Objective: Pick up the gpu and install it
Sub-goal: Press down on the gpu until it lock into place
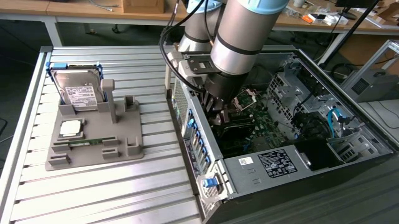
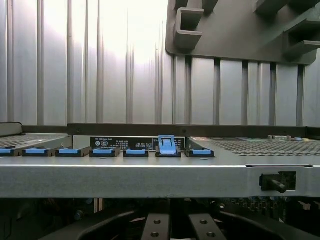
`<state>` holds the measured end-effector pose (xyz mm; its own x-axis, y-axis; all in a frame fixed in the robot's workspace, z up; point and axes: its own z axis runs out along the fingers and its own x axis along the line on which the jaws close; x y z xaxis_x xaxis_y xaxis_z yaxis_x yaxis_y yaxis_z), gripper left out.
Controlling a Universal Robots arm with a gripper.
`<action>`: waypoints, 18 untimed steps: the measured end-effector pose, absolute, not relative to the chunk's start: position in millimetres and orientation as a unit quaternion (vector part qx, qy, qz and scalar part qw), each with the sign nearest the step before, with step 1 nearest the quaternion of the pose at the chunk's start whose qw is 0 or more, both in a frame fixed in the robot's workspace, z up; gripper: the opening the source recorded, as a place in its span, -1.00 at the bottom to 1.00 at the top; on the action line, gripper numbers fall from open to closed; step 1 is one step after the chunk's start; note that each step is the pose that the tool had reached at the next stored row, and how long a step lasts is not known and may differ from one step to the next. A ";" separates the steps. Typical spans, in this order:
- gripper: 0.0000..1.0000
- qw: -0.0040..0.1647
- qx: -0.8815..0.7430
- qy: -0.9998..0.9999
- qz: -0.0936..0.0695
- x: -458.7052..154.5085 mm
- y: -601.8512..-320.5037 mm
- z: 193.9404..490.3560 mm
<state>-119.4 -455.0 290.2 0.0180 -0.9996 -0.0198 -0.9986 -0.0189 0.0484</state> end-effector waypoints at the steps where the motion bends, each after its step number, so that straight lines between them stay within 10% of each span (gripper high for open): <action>1: -0.80 0.010 0.713 -0.700 -0.024 -119.4 -455.1 290.7; 18: -0.80 0.009 0.714 -0.700 -0.023 -125.1 -455.0 298.6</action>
